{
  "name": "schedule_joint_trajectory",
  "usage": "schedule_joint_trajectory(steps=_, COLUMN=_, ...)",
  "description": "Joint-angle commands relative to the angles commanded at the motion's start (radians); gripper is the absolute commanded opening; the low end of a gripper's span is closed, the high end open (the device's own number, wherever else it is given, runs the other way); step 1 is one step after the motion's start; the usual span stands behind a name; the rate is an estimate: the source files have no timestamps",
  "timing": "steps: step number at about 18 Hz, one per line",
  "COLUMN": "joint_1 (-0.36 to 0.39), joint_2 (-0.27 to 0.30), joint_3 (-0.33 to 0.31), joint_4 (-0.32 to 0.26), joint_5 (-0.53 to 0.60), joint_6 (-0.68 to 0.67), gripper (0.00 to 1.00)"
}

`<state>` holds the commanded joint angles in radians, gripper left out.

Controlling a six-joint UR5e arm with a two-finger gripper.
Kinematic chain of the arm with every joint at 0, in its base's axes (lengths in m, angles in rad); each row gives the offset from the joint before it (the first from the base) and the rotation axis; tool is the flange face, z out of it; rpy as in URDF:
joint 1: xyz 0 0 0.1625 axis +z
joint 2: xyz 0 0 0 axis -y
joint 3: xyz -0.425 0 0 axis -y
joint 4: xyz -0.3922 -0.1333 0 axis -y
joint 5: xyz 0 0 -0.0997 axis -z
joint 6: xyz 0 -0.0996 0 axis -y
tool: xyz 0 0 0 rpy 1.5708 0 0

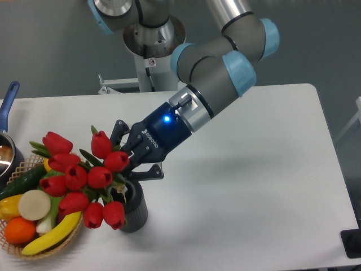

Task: Insert the flowers into the vase
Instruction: 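Lower the tulip stems down into the vase opening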

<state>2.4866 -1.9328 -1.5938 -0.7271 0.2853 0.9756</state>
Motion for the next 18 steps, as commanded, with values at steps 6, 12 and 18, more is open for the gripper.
schedule_joint_trajectory(steps=6, joint_1=-0.02, joint_2=-0.028, joint_3=-0.055, joint_4=0.0, joint_5=0.0, joint_6=0.06, gripper=0.13)
schedule_joint_trajectory(steps=12, joint_1=-0.02, joint_2=-0.025, joint_3=-0.132, joint_4=0.0, joint_5=0.0, joint_6=0.14, gripper=0.16)
schedule_joint_trajectory(steps=18, joint_1=-0.017, joint_2=-0.044, joint_3=-0.135, joint_4=-0.002, joint_5=0.032, joint_6=0.167, gripper=0.19)
